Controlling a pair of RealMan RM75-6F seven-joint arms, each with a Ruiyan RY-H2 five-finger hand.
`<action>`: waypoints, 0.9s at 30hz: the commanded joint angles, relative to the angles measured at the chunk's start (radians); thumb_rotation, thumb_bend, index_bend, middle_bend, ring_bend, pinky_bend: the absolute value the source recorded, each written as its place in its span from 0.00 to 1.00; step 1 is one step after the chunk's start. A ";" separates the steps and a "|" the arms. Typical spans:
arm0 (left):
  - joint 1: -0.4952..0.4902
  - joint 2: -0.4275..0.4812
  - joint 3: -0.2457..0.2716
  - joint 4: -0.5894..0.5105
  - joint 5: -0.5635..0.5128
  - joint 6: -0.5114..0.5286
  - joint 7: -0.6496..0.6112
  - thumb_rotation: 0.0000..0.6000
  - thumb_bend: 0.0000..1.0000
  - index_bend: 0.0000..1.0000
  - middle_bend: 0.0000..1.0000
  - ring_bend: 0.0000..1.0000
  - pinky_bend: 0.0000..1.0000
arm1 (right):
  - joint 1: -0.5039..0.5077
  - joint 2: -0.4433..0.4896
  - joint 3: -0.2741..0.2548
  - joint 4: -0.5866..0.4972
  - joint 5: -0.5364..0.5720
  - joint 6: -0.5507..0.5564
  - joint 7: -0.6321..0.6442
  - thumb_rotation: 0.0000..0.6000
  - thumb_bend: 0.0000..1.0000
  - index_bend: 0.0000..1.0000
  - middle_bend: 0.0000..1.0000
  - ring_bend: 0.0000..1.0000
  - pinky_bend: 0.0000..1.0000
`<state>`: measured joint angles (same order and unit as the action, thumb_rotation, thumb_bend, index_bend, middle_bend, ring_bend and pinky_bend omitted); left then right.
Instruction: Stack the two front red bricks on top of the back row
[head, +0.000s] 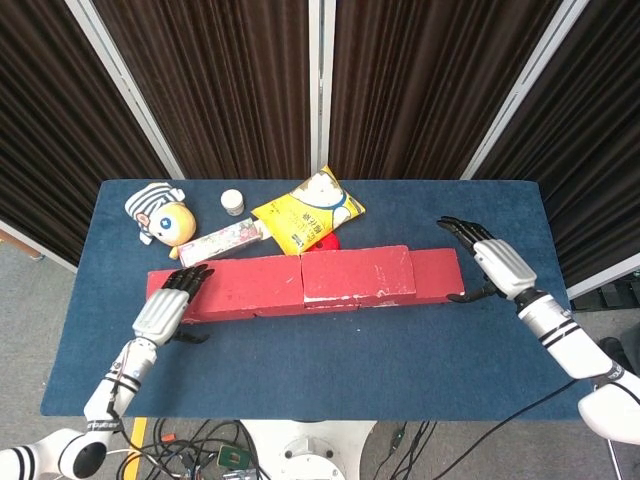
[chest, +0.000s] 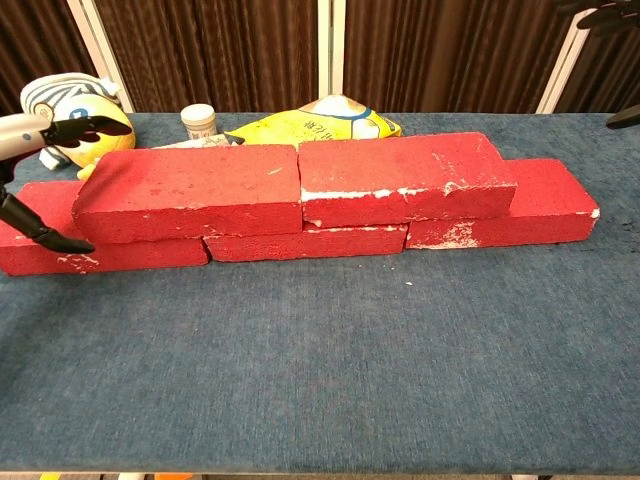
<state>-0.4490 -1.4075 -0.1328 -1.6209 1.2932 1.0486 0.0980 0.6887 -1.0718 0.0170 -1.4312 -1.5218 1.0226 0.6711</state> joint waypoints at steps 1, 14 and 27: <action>-0.015 -0.027 -0.014 0.026 -0.024 0.002 0.021 1.00 0.00 0.00 0.00 0.00 0.00 | -0.003 -0.003 0.003 0.004 -0.001 -0.003 0.002 1.00 0.00 0.00 0.00 0.00 0.00; -0.042 -0.079 -0.028 0.086 -0.053 0.029 0.067 1.00 0.00 0.00 0.00 0.00 0.00 | -0.013 -0.020 0.013 0.038 -0.011 -0.023 0.040 1.00 0.00 0.00 0.00 0.00 0.00; -0.057 -0.133 -0.019 0.110 -0.045 0.065 0.125 1.00 0.00 0.00 0.00 0.00 0.00 | -0.015 -0.036 0.019 0.063 -0.018 -0.043 0.057 1.00 0.00 0.00 0.00 0.00 0.00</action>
<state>-0.5013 -1.5304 -0.1504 -1.5183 1.2501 1.1089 0.2125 0.6738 -1.1077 0.0357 -1.3683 -1.5399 0.9793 0.7277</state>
